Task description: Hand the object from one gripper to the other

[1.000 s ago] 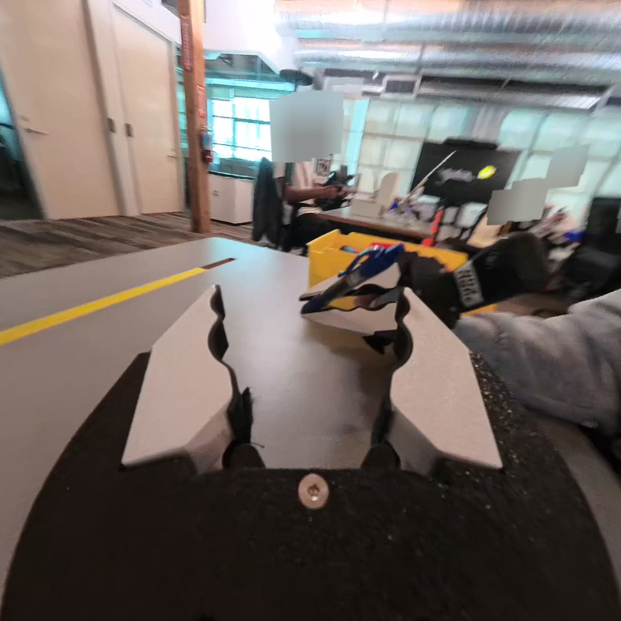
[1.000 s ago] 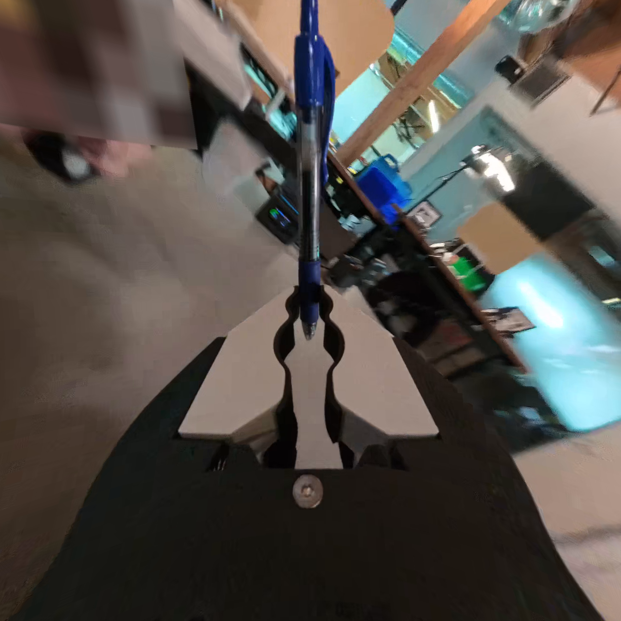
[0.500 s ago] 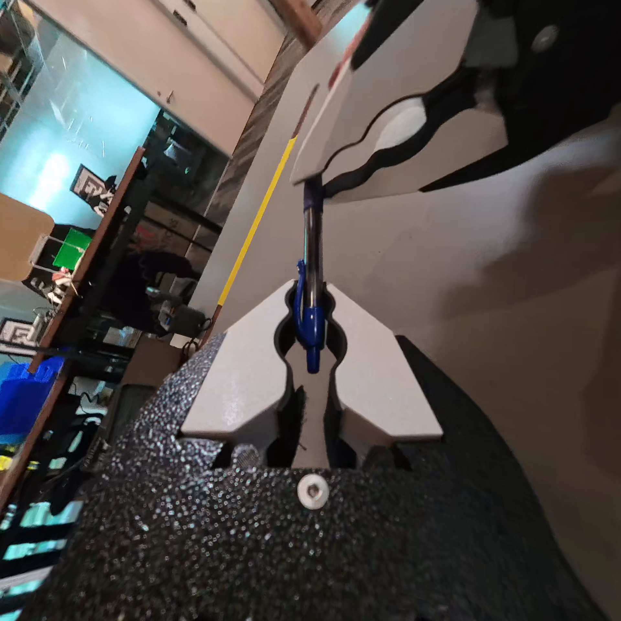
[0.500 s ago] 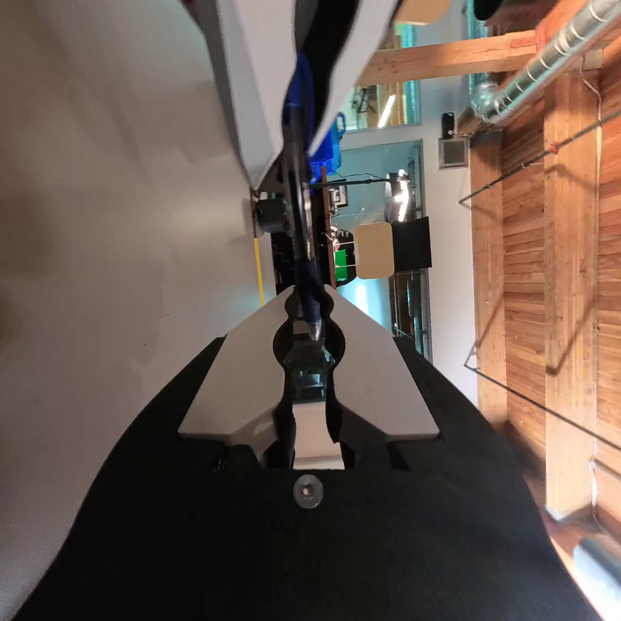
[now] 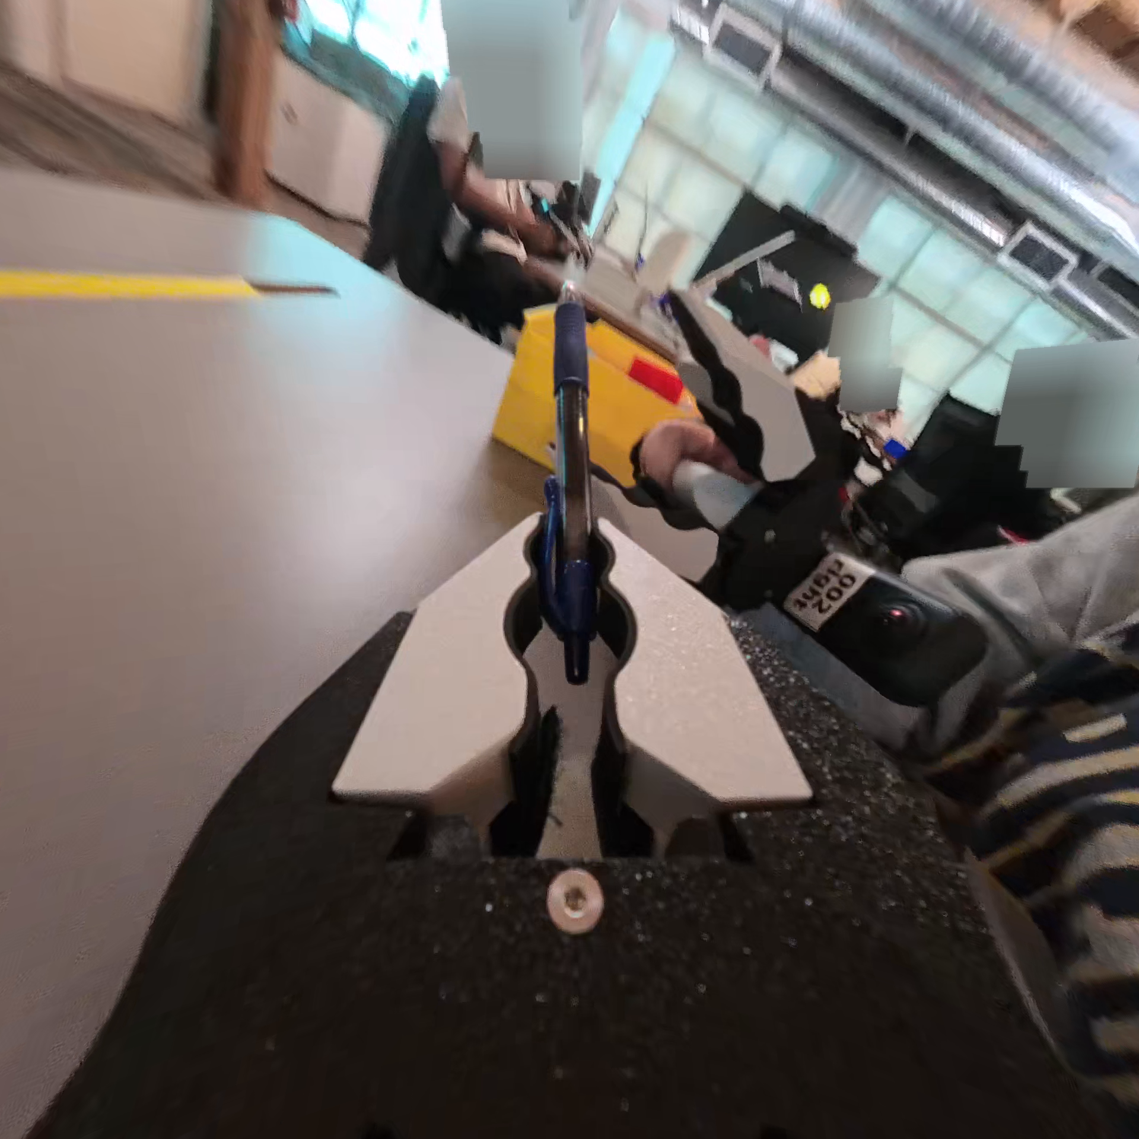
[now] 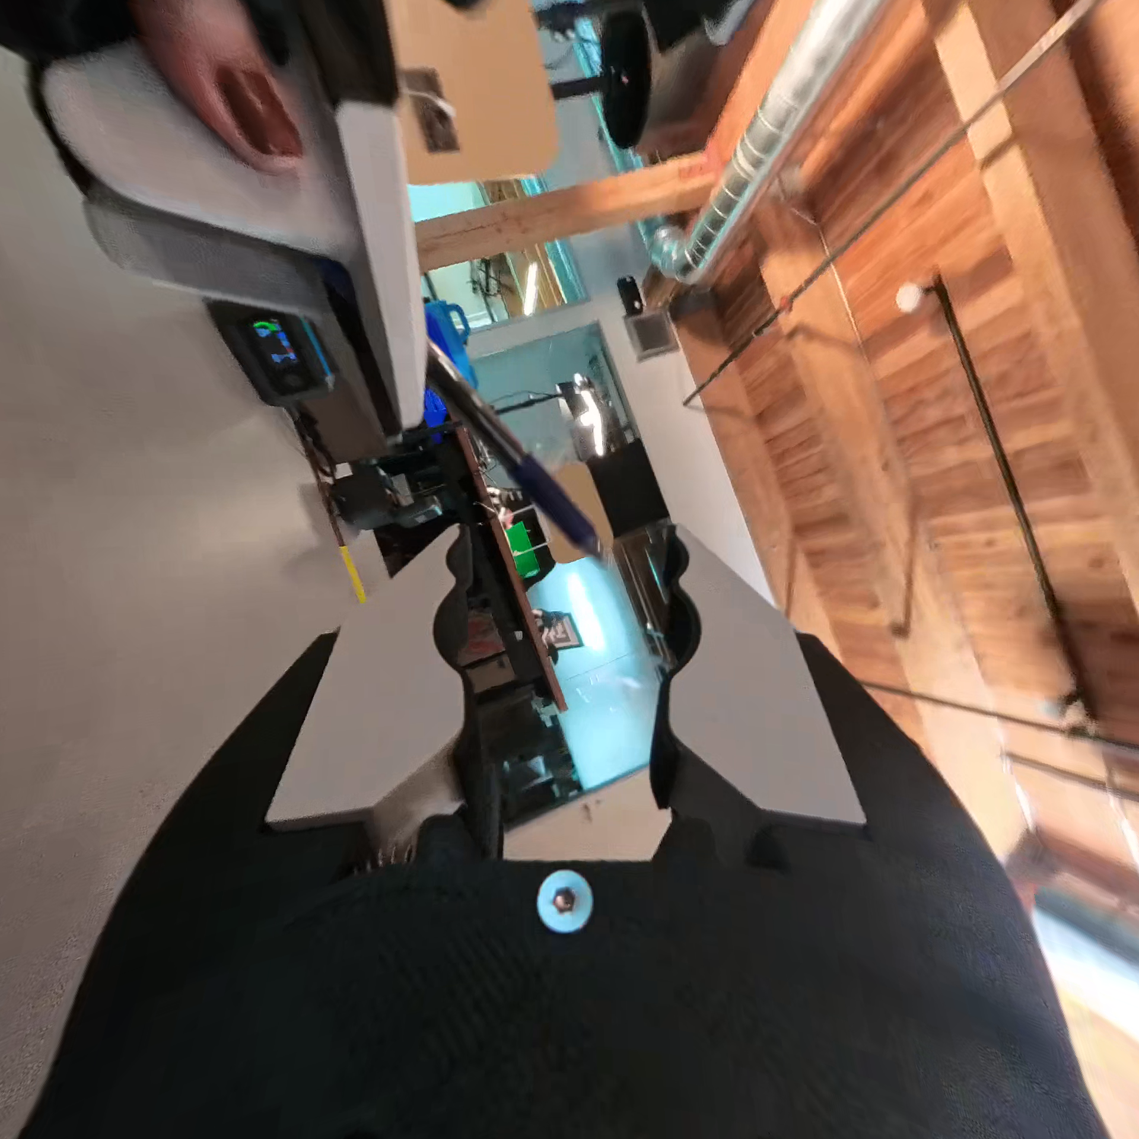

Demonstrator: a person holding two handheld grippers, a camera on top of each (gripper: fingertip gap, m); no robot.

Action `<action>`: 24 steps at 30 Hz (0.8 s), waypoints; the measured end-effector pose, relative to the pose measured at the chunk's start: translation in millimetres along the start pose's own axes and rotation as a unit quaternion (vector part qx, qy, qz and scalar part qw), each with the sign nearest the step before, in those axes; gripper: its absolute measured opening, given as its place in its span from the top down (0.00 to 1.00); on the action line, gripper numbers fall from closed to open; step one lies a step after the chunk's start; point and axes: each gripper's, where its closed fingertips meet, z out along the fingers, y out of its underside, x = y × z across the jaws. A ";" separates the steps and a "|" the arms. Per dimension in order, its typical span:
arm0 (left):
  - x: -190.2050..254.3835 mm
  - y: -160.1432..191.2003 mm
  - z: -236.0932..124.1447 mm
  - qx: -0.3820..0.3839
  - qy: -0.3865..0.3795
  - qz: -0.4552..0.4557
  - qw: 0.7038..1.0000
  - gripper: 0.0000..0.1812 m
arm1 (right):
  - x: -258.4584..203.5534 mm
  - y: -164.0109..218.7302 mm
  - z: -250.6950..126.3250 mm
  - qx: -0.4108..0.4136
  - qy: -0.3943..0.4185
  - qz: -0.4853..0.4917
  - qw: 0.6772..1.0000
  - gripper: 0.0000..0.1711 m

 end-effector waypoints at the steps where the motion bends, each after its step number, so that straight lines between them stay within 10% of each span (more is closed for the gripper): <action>1: 3.7 7.8 3.3 -0.024 0.013 -0.002 1.000 0.94 | -6.2 -1.9 0.6 0.001 -0.012 -0.012 1.000 0.66; 8: 14.8 8.6 10.3 -0.019 0.041 0.039 0.998 0.90 | -25.2 15.0 2.9 -0.040 -0.079 0.003 0.996 0.90; 11: -8.0 -2.8 5.5 -0.007 -0.080 0.156 0.984 0.59 | -31.7 26.3 4.2 -0.074 -0.119 0.076 0.987 0.94; 13: -23.6 -9.6 -5.0 -0.027 -0.198 0.321 0.926 0.57 | -37.5 34.3 3.8 -0.097 -0.147 0.107 0.978 0.95; 18: -17.3 -18.2 -12.7 -0.105 -0.350 0.645 0.671 0.67 | -58.6 45.3 -0.7 -0.127 -0.205 0.096 0.966 0.94; 24: -35.1 -0.8 -7.3 -0.201 -0.359 0.712 0.568 0.89 | -69.7 43.3 -2.5 -0.128 -0.229 0.079 0.962 0.94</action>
